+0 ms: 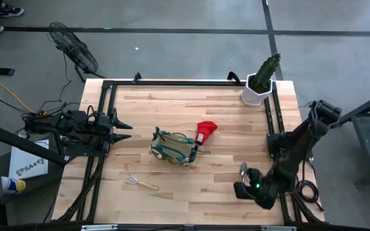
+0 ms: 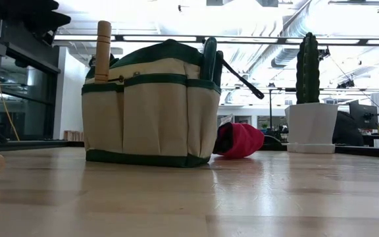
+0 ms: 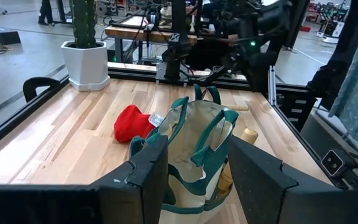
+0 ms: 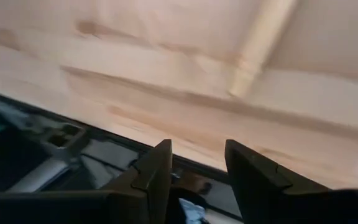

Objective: Pick & Place Garden tools in Gardening bag
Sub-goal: Put the light brown trowel into the gardening bag

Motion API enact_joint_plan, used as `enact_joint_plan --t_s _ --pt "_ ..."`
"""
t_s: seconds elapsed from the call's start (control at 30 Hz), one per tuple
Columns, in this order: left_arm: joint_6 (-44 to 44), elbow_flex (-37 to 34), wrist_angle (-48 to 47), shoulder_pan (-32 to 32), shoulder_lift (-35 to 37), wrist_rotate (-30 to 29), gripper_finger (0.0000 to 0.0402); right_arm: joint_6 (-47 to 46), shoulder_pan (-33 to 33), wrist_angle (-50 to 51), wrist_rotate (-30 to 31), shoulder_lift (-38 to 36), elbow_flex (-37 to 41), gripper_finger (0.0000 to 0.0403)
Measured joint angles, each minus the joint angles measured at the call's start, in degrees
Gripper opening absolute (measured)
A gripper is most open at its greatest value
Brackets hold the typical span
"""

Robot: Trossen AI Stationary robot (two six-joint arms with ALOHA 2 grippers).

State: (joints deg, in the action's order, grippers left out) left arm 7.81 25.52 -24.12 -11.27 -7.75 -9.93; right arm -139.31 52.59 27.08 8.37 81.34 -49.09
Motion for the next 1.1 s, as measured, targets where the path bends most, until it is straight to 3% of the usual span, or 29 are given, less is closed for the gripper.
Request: enact_joint_plan --t_s 0.23,0.67,1.1 --pt "0.0 0.0 0.0 0.0 0.0 0.0 0.0161 -6.5 2.6 10.3 -1.4 10.7 -10.3 0.0142" --pt "0.0 0.0 0.0 0.0 0.0 0.0 0.0161 -8.1 1.6 25.5 -1.0 30.0 -26.5 0.0142" --pt "0.0 0.0 0.0 0.0 0.0 0.0 0.0161 -8.5 -2.9 30.9 1.2 34.8 -30.3 0.0142"
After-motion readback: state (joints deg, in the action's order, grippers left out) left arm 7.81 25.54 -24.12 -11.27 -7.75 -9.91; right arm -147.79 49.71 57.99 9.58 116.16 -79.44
